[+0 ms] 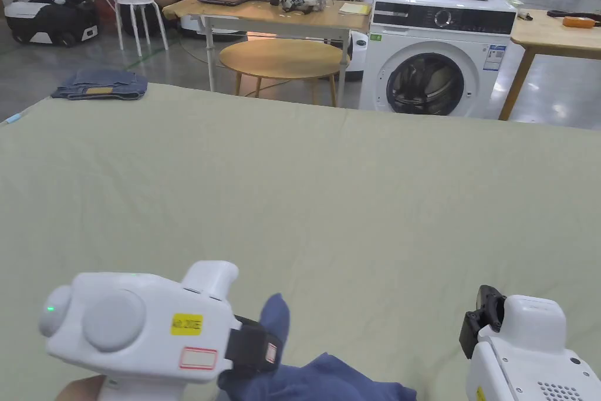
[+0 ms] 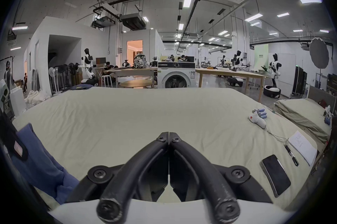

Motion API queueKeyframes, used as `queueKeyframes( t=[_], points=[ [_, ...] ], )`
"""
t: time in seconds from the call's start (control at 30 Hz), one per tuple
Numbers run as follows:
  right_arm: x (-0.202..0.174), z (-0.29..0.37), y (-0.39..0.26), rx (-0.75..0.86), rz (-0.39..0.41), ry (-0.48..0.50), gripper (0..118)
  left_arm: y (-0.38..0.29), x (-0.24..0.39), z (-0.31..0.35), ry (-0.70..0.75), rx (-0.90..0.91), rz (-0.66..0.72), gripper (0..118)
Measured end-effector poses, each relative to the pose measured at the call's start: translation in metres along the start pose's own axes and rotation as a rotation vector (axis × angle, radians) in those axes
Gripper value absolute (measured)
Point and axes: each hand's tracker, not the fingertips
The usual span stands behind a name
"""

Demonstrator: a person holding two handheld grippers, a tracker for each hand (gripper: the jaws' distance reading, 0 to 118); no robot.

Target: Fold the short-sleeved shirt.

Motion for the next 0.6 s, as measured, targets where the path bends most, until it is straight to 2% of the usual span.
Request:
queueKeyframes(
  t=[0.13, 0.37, 0.6],
  points=[
    [0.005, 0.001, -0.002, -0.005, -0.004, -0.012, 0, -0.004, 0.033, -0.046, 0.006, -0.075, -0.060, 4],
    [0.010, 0.002, -0.006, -0.018, -0.014, -0.027, 0, -0.021, 0.053, -0.145, 0.051, -0.193, -0.070, 4],
    [0.011, 0.002, -0.008, -0.027, -0.016, -0.031, 0, -0.029, 0.045, -0.158, 0.039, -0.176, 0.017, 5]
  ],
)
